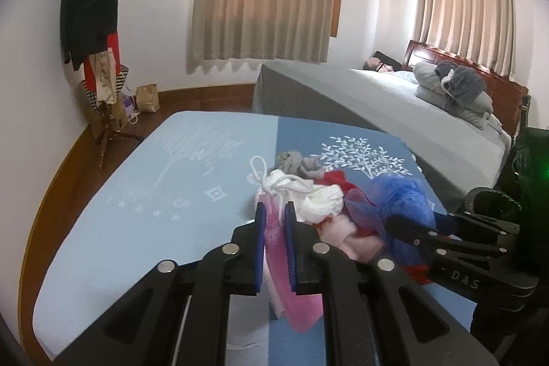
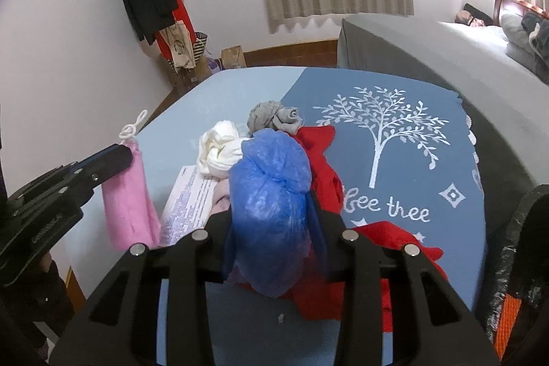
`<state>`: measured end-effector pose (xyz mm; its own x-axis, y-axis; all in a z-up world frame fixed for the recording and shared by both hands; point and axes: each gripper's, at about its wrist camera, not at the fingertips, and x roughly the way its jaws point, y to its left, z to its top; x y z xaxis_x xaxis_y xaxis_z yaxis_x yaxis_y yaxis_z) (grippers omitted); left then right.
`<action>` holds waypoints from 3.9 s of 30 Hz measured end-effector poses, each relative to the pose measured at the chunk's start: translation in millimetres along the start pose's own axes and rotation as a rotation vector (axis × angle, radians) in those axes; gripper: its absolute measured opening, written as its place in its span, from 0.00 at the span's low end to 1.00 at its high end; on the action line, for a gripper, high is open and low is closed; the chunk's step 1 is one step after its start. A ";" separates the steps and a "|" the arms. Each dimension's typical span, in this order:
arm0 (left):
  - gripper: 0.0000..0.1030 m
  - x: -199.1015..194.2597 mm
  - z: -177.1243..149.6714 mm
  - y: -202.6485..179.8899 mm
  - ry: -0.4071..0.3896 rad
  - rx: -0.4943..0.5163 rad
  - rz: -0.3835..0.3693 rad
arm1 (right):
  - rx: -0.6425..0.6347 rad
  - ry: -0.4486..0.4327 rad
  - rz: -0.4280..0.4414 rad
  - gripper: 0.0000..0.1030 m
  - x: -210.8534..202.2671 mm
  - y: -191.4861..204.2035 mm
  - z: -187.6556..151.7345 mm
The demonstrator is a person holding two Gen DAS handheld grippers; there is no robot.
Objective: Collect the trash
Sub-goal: 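Carry the pink pouch and blue bag over the bin and release both, then grasp the printed medicine box with the left gripper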
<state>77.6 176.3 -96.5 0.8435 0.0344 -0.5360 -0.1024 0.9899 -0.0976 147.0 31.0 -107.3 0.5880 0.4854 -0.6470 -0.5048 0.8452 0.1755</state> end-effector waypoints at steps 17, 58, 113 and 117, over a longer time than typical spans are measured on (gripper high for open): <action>0.11 -11.7 19.6 -60.4 -0.043 0.053 -0.151 | 0.087 -0.138 -0.024 0.34 -76.1 -46.1 10.4; 0.44 8.8 1.5 -315.3 0.027 0.287 -0.635 | 0.384 -0.242 -0.604 0.70 -242.1 -226.6 -114.5; 0.63 42.1 -43.9 -8.2 0.155 -0.010 0.128 | 0.111 -0.104 -0.232 0.94 -48.7 -66.9 -36.9; 0.64 47.0 -43.3 -7.4 0.164 -0.011 0.132 | 0.103 -0.098 -0.228 0.94 -46.5 -64.8 -37.5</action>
<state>95.2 164.6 -157.3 0.7255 0.1401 -0.6738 -0.2129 0.9767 -0.0262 128.7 -54.7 -116.4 0.7403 0.2954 -0.6040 -0.2887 0.9509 0.1112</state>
